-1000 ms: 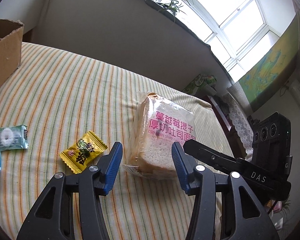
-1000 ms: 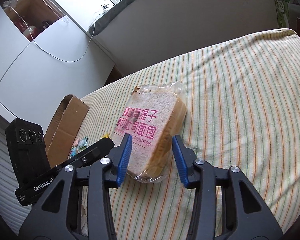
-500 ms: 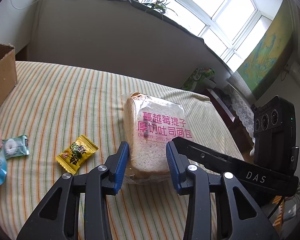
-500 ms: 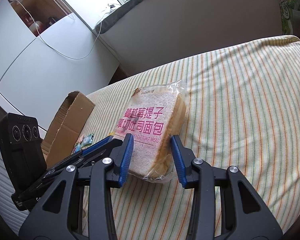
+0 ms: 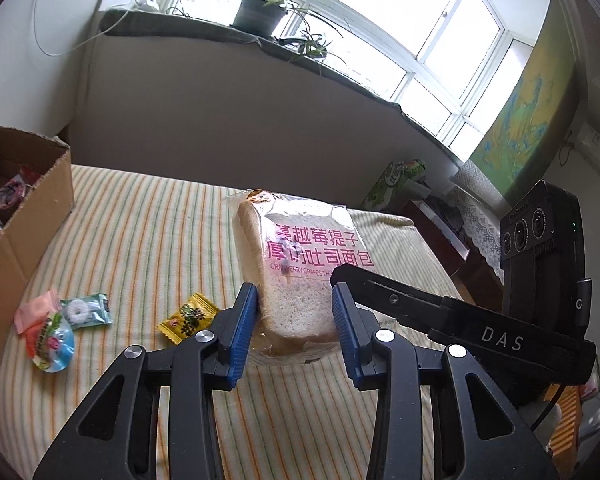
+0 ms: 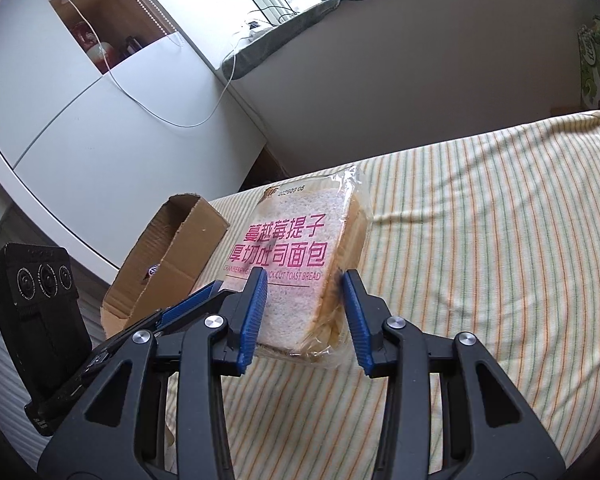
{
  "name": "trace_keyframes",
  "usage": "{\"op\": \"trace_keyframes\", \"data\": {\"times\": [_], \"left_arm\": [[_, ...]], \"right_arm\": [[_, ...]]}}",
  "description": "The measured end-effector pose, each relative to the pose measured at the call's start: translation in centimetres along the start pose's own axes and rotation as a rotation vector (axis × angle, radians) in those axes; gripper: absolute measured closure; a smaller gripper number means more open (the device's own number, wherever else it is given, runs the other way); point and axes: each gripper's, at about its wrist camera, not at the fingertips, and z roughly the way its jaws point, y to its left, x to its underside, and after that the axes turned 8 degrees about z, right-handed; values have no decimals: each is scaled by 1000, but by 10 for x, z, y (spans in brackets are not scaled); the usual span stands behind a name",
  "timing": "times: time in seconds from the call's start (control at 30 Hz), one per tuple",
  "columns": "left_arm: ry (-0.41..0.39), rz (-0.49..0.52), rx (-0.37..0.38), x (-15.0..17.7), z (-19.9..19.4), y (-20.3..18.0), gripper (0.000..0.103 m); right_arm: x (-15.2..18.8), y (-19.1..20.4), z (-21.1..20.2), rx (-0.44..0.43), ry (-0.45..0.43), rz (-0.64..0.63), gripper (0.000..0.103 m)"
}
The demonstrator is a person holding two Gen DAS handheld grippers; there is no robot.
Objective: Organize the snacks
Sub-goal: 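Lift the bread bag with both grippers and carry it over the box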
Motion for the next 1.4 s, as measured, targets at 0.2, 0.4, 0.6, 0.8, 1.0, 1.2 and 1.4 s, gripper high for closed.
{"op": "trace_keyframes", "data": {"times": [0.2, 0.4, 0.6, 0.8, 1.0, 1.2, 1.4], "left_arm": [[-53, -4, -19, -3, -30, 14, 66], [-103, 2, -57, -3, -62, 27, 66], [-150, -23, -98, 0, -93, 50, 66], [-191, -56, -133, 3, -120, 78, 66], [-231, -102, -165, 6, -143, 107, 66], [-251, -129, -215, 12, -158, 131, 66], [-261, -156, -251, 18, -169, 153, 66]], "right_arm": [[2, 31, 0, -36, -6, -37, 62], [6, 64, 9, -81, 3, -62, 62], [12, 102, 23, -112, 16, -110, 62], [20, 139, 44, -140, 34, -145, 62], [29, 173, 67, -177, 64, -174, 62], [38, 198, 93, -201, 100, -188, 62], [48, 216, 116, -218, 130, -203, 62]]}}
